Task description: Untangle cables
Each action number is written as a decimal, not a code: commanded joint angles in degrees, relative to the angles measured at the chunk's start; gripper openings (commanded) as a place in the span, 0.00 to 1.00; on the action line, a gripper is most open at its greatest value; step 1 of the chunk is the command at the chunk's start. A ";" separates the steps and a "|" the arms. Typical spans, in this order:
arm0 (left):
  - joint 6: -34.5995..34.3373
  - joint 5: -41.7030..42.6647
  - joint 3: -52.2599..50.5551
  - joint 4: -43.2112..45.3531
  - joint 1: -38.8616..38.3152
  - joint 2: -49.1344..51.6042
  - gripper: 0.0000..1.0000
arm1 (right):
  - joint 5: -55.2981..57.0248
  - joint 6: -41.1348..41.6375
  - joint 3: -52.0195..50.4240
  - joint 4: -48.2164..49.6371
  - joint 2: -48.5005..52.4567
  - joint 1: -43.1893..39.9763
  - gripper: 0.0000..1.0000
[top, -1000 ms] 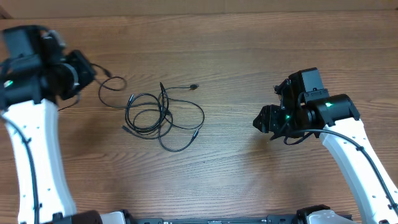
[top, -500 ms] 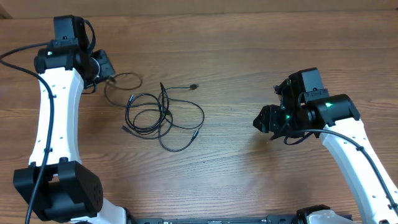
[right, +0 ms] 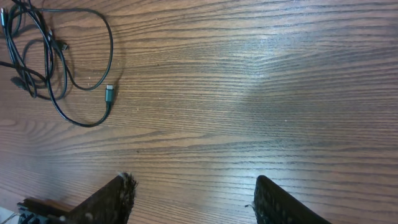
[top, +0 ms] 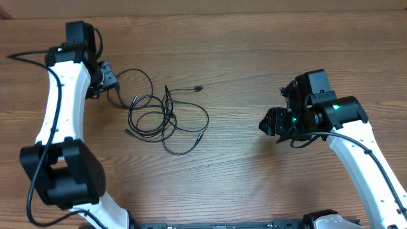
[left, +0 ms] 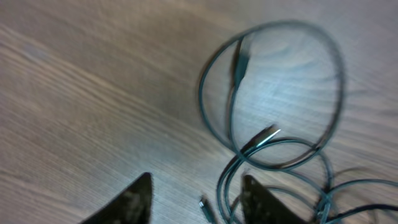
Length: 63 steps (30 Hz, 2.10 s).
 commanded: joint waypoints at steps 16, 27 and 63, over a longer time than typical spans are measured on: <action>-3.08 7.15 0.81 0.79 0.17 14.69 0.56 | 0.35 -0.13 0.57 -0.11 0.00 -0.26 0.59; -3.06 8.28 0.79 4.50 0.09 16.92 0.56 | 0.35 -0.13 0.57 -0.13 0.00 -0.26 0.59; -6.27 8.72 -5.18 7.93 0.11 17.55 0.04 | 0.35 -0.13 0.57 -0.31 0.00 -0.26 0.59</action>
